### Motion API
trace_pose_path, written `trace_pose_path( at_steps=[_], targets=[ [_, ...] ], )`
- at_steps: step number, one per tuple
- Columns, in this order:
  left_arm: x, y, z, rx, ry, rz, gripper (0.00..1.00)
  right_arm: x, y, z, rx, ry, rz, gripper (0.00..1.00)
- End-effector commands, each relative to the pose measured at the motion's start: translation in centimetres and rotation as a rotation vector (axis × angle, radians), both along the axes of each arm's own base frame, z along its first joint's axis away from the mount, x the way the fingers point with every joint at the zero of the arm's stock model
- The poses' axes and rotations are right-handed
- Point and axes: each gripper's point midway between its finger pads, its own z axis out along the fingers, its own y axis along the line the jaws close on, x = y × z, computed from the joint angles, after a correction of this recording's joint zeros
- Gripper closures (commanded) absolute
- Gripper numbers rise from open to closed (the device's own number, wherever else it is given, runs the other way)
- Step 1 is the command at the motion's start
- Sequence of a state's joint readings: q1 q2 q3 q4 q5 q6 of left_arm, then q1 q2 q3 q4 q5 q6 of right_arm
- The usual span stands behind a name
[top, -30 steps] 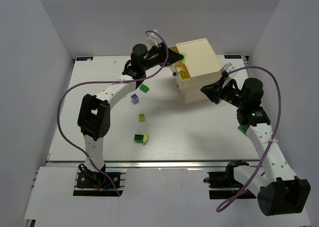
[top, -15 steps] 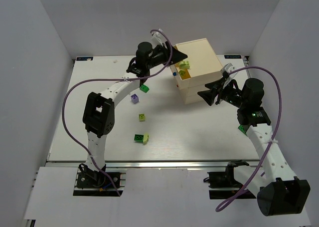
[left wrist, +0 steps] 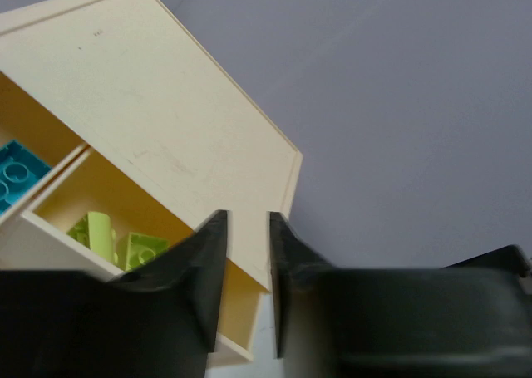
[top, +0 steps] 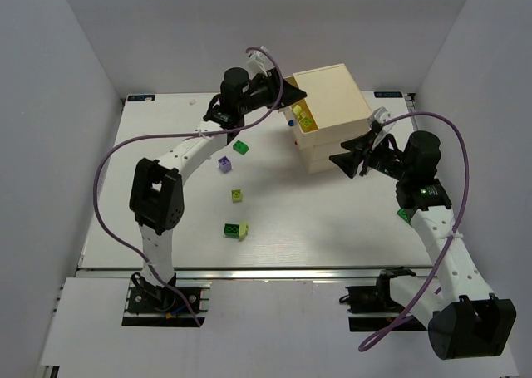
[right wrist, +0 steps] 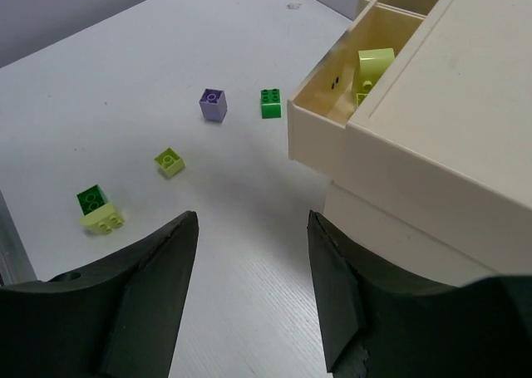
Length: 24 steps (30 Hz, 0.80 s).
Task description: Sort the legos into containers by color
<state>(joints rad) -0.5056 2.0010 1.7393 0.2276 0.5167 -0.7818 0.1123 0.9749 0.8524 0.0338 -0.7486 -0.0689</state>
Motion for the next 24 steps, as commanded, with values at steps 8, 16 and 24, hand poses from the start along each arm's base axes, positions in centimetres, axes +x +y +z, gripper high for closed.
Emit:
trace_pose_path(
  at_steps=[8, 16, 24],
  targets=[
    [-8.0, 10.4, 6.5, 0.236, -0.229, 0.233, 1.0, -4.0, 4.0, -0.7, -0.062, -0.122, 0.345, 0.66],
    [-14.9, 24.5, -3.4, 0.631, -0.143, 0.637, 0.34, -5.5, 12.4, -6.8, -0.347, -0.019, 0.513, 0.4],
    [-20.0, 32.8, -6.4, 0.678, -0.129, 0.938, 0.22, -5.1, 19.8, -13.2, -0.636, -0.059, 0.793, 0.11]
  ],
)
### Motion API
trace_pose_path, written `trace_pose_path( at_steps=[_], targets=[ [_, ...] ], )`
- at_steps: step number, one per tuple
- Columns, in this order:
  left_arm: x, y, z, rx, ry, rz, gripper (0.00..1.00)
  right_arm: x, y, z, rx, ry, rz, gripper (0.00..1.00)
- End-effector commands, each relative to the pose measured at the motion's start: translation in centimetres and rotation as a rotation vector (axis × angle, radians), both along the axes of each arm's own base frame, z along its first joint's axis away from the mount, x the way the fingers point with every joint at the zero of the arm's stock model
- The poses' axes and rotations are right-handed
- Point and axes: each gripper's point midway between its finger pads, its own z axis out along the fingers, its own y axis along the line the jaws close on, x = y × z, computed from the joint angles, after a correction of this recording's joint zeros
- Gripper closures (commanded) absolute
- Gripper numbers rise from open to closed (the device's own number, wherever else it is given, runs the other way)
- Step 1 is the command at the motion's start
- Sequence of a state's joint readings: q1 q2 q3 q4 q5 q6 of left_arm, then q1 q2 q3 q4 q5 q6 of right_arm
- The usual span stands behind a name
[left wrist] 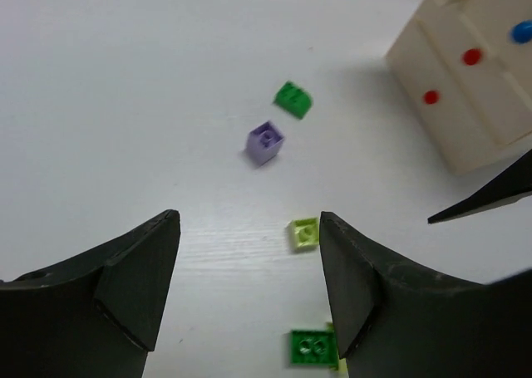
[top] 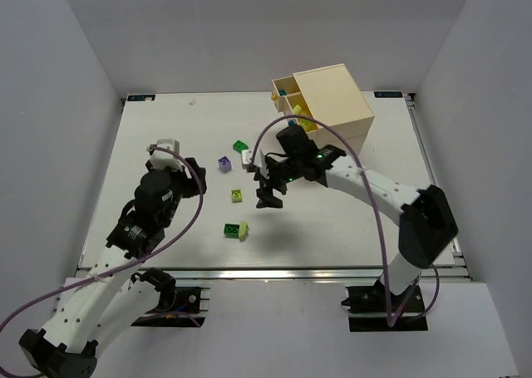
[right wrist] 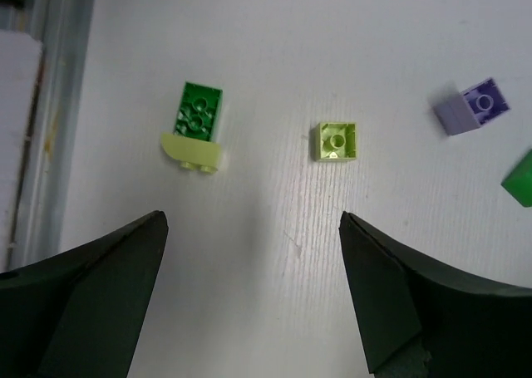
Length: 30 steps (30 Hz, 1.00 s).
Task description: Sort the legos into containers by color
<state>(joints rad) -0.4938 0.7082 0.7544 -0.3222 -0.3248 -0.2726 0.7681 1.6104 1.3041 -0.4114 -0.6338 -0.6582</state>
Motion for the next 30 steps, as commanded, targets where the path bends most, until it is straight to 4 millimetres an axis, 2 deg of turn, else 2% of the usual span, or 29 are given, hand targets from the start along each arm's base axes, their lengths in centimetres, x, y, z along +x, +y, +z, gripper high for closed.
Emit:
trace_pose_path(
  at_steps=[1, 2, 3, 4, 5, 6, 8, 9, 11, 12, 15, 17, 23, 30],
  targets=[
    [-1.4, 4.5, -1.0, 0.051, -0.025, 0.187, 0.22, 1.2, 0.4, -2.6, -0.122, -0.143, 0.118, 0.11],
    [-1.8, 5.0, -0.5, 0.032, -0.046, 0.212, 0.21, 1.9, 1.2, -2.9, -0.125, -0.178, 0.123, 0.11],
    [-2.4, 6.1, 0.7, 0.008, -0.091, 0.256, 0.21, 2.7, 1.5, -4.9, -0.172, -0.179, 0.124, 0.11],
    [-2.8, 6.7, 1.0, -0.005, -0.11, 0.28, 0.2, 3.4, 2.5, -4.5, -0.174, -0.226, 0.154, 0.11],
    [-3.0, 7.1, 0.9, -0.01, -0.121, 0.3, 0.19, 3.9, 3.0, -4.9, -0.188, -0.235, 0.161, 0.11],
    [-3.5, 7.7, 1.5, -0.029, -0.154, 0.314, 0.18, 4.3, 3.2, -7.1, -0.235, -0.215, 0.179, 0.11],
    [-3.8, 8.0, 1.9, -0.035, -0.175, 0.325, 0.18, 5.3, 4.5, -7.1, -0.24, -0.23, 0.191, 0.11],
    [-3.9, 8.1, 2.1, -0.04, -0.183, 0.323, 0.18, 5.4, 4.9, -8.8, -0.261, -0.203, 0.198, 0.11],
    [-3.9, 8.1, 2.2, -0.04, -0.184, 0.322, 0.18, 6.3, 6.1, -8.5, -0.243, -0.2, 0.171, 0.11],
    [-3.9, 8.0, 2.2, -0.039, -0.183, 0.319, 0.18, 6.5, 6.6, -9.6, -0.25, -0.182, 0.169, 0.11],
    [-4.0, 7.9, 2.3, -0.04, -0.185, 0.313, 0.18, 7.6, 7.8, -10.2, -0.25, -0.16, 0.129, 0.11],
    [-4.0, 8.0, 2.4, -0.043, -0.186, 0.313, 0.18, 8.1, 8.3, -10.1, -0.245, -0.151, 0.115, 0.11],
    [-4.1, 7.9, 2.6, -0.049, -0.196, 0.302, 0.18, 8.1, 8.5, -12.7, -0.268, -0.09, 0.095, 0.13],
    [-4.3, 8.0, 2.8, -0.058, -0.204, 0.307, 0.18, 7.7, 8.6, -13.7, -0.276, -0.048, 0.093, 0.22]
  ],
)
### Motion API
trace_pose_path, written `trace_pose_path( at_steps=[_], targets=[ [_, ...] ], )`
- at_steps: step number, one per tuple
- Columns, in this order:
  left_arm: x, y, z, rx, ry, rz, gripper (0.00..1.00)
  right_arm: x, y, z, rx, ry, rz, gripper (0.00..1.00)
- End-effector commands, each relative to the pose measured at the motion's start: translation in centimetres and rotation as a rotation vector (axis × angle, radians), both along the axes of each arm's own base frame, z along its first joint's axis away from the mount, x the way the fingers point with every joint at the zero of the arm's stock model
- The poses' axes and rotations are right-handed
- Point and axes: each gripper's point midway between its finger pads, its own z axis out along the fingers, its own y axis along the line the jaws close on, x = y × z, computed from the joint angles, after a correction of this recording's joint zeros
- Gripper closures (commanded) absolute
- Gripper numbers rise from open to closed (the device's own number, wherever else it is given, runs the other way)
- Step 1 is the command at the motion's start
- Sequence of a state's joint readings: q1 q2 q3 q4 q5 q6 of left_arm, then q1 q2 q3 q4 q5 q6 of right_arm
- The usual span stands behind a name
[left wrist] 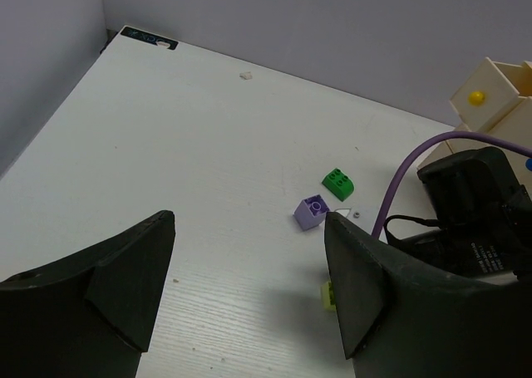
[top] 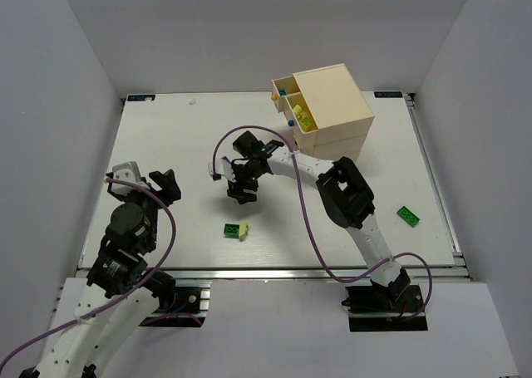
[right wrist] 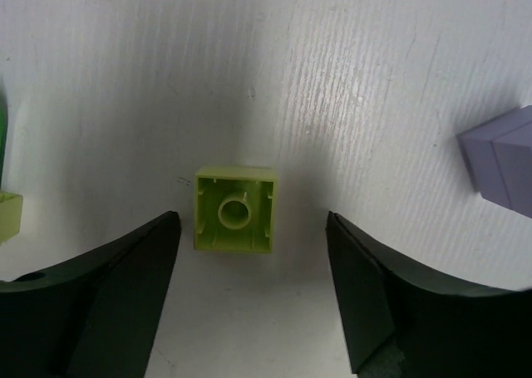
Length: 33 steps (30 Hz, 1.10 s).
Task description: Sort the legos into containers by color
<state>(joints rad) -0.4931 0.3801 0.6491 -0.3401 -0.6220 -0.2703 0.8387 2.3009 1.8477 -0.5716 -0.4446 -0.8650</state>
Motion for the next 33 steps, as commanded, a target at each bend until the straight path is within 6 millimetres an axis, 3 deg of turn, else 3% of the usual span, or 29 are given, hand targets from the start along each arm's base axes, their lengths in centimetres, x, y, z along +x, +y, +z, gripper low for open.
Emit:
trace_pose_path(
  at_steps=[1, 3, 7, 10, 13, 14, 16, 17, 19, 20, 22, 25, 28, 31, 33],
  targets=[
    [-0.2, 0.4, 0.1, 0.004, -0.006, 0.014, 0.18, 0.1, 0.9, 1.2, 0.035, 0.012, -0.007, 0.26],
    [-0.2, 0.4, 0.1, 0.004, -0.006, 0.014, 0.18, 0.1, 1.1, 1.2, 0.043, 0.014, -0.008, 0.32],
    [-0.2, 0.5, 0.0, 0.005, -0.005, 0.02, 0.18, 0.0, 1.3, 1.9, 0.066, 0.026, -0.016, 0.61],
    [-0.2, 0.5, 0.0, 0.006, -0.004, 0.02, 0.18, -0.2, 1.5, 4.1, 0.105, 0.026, -0.012, 0.72],
    [-0.1, 0.4, -0.2, 0.009, 0.002, 0.02, 0.18, -0.8, 1.5, 7.7, 0.155, 0.029, -0.013, 0.84],
    [-0.1, 0.4, -0.2, 0.007, 0.002, 0.018, 0.18, -0.8, 1.2, 10.3, 0.197, 0.015, -0.019, 0.85],
    [-0.1, 0.3, -0.1, 0.009, 0.002, 0.014, 0.18, -0.9, 0.8, 13.6, 0.248, 0.023, -0.052, 0.88],
    [0.0, 0.2, -0.3, 0.012, 0.006, 0.007, 0.18, -0.6, 0.0, 17.4, 0.31, -0.005, -0.073, 0.88],
    [0.1, 0.0, -0.3, 0.016, 0.008, 0.0, 0.18, -0.1, -1.0, 21.4, 0.39, 0.004, -0.144, 0.9],
    [0.2, -0.2, -0.4, 0.016, 0.009, -0.01, 0.18, 0.6, -2.4, 24.9, 0.461, -0.025, -0.17, 0.9],
    [0.3, -0.4, -0.4, 0.019, 0.012, -0.017, 0.18, 0.3, -4.1, 29.0, 0.532, -0.039, -0.21, 0.92],
    [0.5, -0.8, -0.6, 0.026, 0.024, -0.034, 0.18, 1.8, -7.0, 32.5, 0.58, -0.128, -0.313, 0.92],
    [0.6, -1.0, -0.8, 0.03, 0.033, -0.042, 0.18, 4.7, -10.2, 34.6, 0.578, -0.267, -0.48, 0.91],
    [0.7, -1.1, -0.9, 0.033, 0.036, -0.048, 0.18, 7.7, -14.1, 34.6, 0.52, -0.377, -0.629, 0.89],
    [0.7, -1.2, -1.0, 0.036, 0.039, -0.054, 0.18, 8.2, -15.2, 34.2, 0.489, -0.388, -0.657, 0.88]
  ],
)
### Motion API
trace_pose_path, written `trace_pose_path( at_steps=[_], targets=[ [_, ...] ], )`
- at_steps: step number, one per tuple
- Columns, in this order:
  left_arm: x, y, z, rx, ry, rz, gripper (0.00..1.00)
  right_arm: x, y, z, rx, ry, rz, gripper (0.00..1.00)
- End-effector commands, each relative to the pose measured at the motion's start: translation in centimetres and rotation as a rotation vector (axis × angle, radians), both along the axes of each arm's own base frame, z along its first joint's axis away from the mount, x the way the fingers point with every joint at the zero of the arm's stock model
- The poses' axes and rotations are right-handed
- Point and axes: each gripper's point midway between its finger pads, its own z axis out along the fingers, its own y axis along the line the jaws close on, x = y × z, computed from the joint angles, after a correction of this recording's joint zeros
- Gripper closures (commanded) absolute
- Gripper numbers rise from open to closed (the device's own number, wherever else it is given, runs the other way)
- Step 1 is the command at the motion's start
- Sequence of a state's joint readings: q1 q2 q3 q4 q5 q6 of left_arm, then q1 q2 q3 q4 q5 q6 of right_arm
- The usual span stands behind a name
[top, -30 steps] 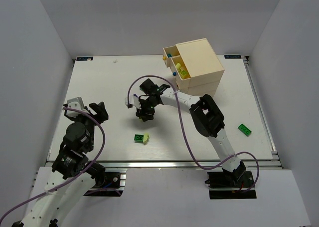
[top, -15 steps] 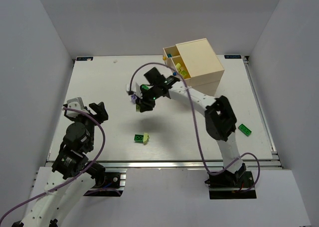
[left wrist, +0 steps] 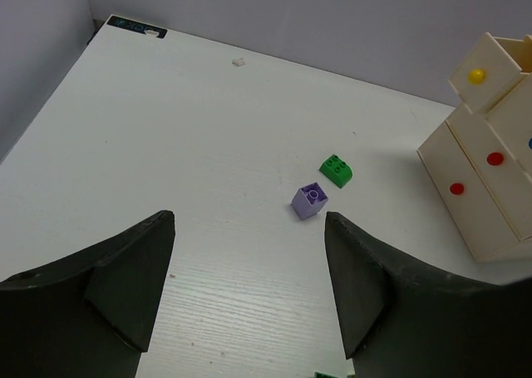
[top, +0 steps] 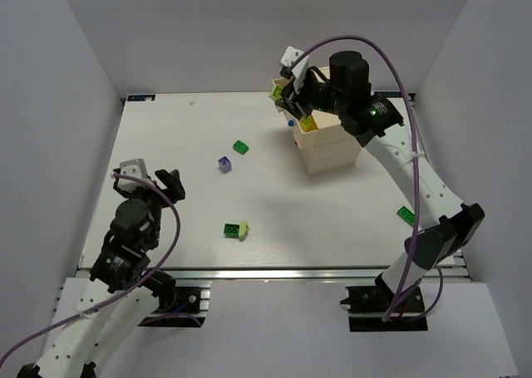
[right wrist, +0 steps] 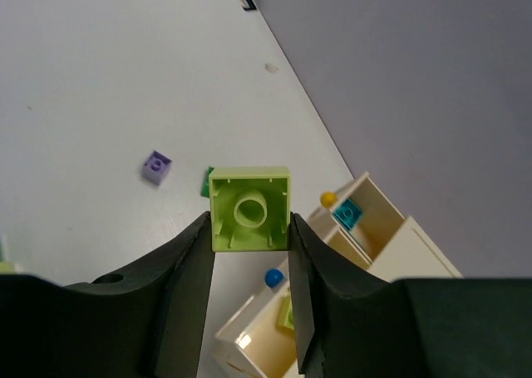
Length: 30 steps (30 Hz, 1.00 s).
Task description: Sort the legos into containers by color
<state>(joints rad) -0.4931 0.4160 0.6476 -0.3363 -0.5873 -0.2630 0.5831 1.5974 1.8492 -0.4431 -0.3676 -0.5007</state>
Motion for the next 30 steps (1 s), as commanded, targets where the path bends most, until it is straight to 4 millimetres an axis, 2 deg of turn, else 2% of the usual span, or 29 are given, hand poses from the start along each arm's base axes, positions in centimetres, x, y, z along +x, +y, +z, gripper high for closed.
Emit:
trace_pose_path(
  at_steps=[1, 6, 7, 9, 10, 11, 12, 13, 17, 22, 23, 25, 26, 30],
  targets=[
    [0.3, -0.6, -0.4, 0.015, 0.012, -0.029, 0.18, 3.5, -3.2, -3.6, -0.084, 0.06, -0.178, 0.88],
    [0.6, -1.2, -0.8, 0.025, 0.032, -0.055, 0.18, 5.7, -5.7, -6.2, -0.111, 0.143, -0.298, 0.87],
    [0.6, -1.3, -0.9, 0.027, 0.036, -0.058, 0.18, 6.9, -7.1, -6.9, -0.112, 0.166, -0.336, 0.87],
    [0.7, -1.4, -1.0, 0.029, 0.042, -0.064, 0.18, 6.8, -6.9, -7.3, -0.109, 0.207, -0.318, 0.87],
    [0.7, -1.5, -0.9, 0.029, 0.04, -0.066, 0.18, 7.1, -7.1, -8.4, -0.124, 0.246, -0.318, 0.86],
    [0.7, -1.5, -1.0, 0.03, 0.041, -0.067, 0.18, 7.3, -7.3, -8.8, -0.127, 0.26, -0.321, 0.85],
    [0.7, -1.5, -1.0, 0.03, 0.042, -0.069, 0.18, 7.7, -7.4, -8.4, -0.119, 0.255, -0.327, 0.84],
    [0.8, -1.6, -1.1, 0.029, 0.044, -0.07, 0.18, 7.9, -7.6, -9.3, -0.128, 0.285, -0.325, 0.83],
    [0.9, -2.0, -1.3, 0.033, 0.053, -0.092, 0.18, 7.4, -7.3, -10.8, -0.131, 0.359, -0.272, 0.77],
    [1.0, -2.3, -1.5, 0.04, 0.063, -0.104, 0.18, 6.9, -6.9, -11.8, -0.136, 0.408, -0.229, 0.63],
    [1.0, -2.3, -1.4, 0.041, 0.062, -0.106, 0.18, 6.9, -7.0, -11.9, -0.137, 0.412, -0.229, 0.55],
    [1.0, -2.3, -1.4, 0.041, 0.062, -0.106, 0.17, 6.8, -7.1, -11.9, -0.136, 0.412, -0.227, 0.47],
    [1.0, -2.4, -1.5, 0.04, 0.063, -0.107, 0.17, 6.8, -7.0, -11.9, -0.137, 0.412, -0.226, 0.38],
    [1.1, -2.5, -1.7, 0.043, 0.069, -0.114, 0.17, 6.9, -7.3, -11.8, -0.137, 0.41, -0.236, 0.26]
  ],
)
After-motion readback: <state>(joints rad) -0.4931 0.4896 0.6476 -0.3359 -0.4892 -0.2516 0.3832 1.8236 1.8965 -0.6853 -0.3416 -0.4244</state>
